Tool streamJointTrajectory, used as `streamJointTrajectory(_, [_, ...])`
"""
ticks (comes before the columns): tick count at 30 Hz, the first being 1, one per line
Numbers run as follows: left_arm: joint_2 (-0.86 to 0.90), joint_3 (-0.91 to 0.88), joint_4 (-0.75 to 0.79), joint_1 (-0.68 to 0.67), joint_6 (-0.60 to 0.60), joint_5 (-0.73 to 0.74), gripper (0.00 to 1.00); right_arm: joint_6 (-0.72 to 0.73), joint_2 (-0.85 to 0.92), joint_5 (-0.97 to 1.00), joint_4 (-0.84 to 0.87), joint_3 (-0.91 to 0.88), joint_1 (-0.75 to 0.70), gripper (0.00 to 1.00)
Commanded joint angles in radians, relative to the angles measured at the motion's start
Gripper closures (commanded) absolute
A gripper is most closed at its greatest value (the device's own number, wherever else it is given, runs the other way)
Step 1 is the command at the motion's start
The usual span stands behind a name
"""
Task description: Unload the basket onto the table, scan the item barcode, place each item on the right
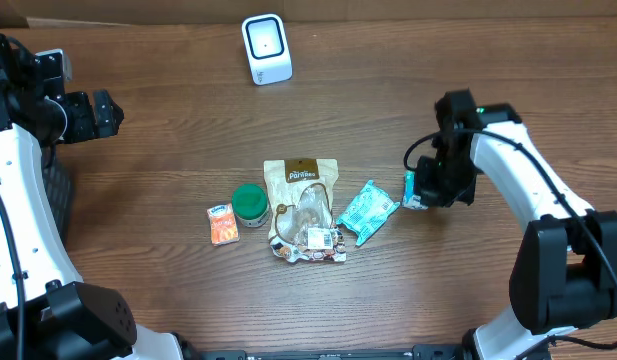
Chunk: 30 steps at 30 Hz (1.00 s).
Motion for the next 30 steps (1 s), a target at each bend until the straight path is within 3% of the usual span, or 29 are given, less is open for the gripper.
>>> streamJointTrajectory(1, [0.003, 0.015, 0.0, 0.01, -0.01, 0.011, 0.0, 0.001, -0.008, -0.039, 0.063, -0.068, 0.004, 0.96])
streamJointTrajectory(10, [0.003, 0.015, 0.0, 0.01, -0.01, 0.011, 0.0, 0.001, -0.008, -0.03, 0.251, -0.21, 0.003, 0.96])
streamJointTrajectory(23, [0.003, 0.015, 0.0, 0.01, -0.01, 0.011, 0.0, 0.001, -0.008, 0.087, 0.343, -0.213, -0.04, 0.96])
streamJointTrajectory(30, [0.003, 0.015, 0.0, 0.01, -0.01, 0.011, 0.0, -0.032, -0.019, -0.071, 0.326, -0.181, -0.097, 0.96])
